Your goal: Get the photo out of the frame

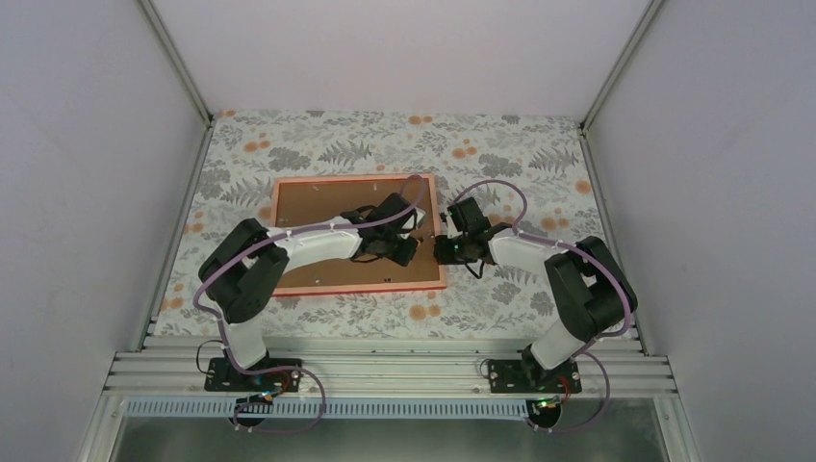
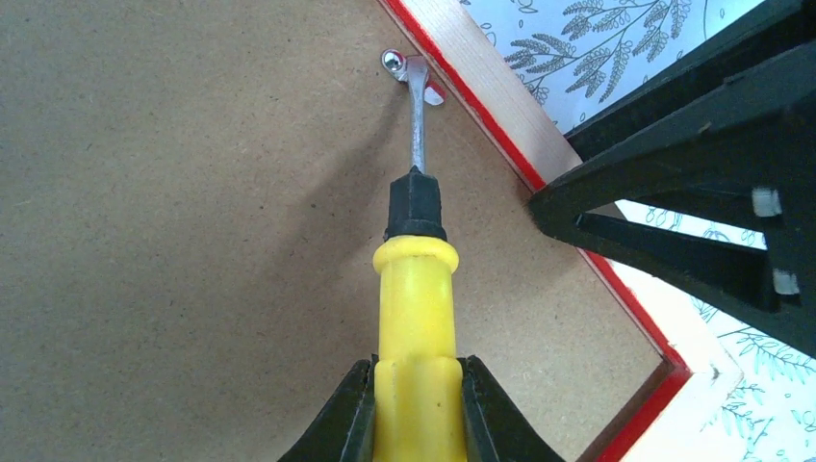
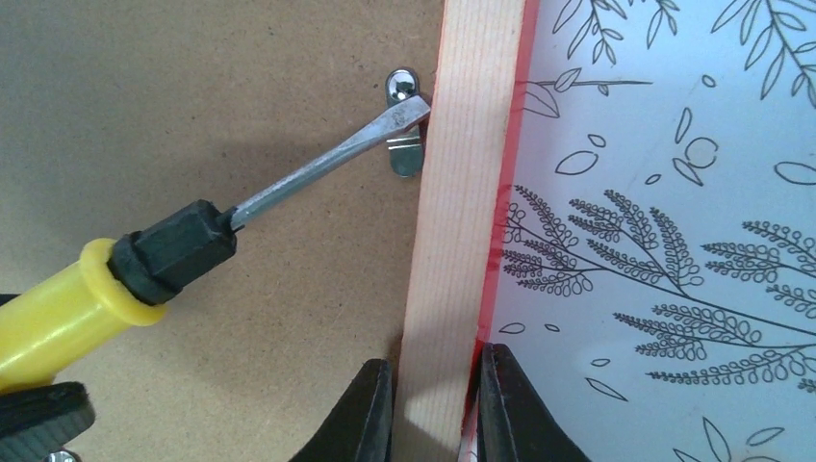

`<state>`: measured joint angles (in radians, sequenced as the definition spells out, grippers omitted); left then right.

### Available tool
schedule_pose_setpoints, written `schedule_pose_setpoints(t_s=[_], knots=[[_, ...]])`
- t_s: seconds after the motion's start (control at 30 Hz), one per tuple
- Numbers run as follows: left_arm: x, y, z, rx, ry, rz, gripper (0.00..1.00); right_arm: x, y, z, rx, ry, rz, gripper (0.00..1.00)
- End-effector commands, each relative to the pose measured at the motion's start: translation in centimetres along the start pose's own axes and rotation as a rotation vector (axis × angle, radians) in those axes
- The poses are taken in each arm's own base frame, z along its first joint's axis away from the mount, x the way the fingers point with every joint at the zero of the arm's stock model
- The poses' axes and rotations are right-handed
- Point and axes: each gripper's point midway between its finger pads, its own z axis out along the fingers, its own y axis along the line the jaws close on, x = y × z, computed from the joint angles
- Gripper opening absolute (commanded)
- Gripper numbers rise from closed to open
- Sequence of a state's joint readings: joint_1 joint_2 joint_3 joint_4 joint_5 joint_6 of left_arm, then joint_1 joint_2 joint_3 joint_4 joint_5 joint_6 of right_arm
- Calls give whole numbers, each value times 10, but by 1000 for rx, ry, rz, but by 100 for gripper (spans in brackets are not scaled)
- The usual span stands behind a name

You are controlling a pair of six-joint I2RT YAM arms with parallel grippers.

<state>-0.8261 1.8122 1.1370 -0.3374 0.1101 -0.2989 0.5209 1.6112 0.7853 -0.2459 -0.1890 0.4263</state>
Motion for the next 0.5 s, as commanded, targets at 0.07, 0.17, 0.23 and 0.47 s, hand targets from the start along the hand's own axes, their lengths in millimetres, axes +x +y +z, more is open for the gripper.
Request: schedule_pose_setpoints(t_s=[0.07,0.17,0.23,0.47], knots=[[41,7,1,-70,164,67,3,-13,-1,-3,13,-35,-45,13],[44,16,-3,-119,171,66,2,-13,-2,-3,13,-35,-46,13],[44,21,-6,-151,169,63,2,-14,-2,-4,15,-39,-44,13],[33,32,-20,-227,128,26,2,-13,-4,-6,19,-43,-43,13]])
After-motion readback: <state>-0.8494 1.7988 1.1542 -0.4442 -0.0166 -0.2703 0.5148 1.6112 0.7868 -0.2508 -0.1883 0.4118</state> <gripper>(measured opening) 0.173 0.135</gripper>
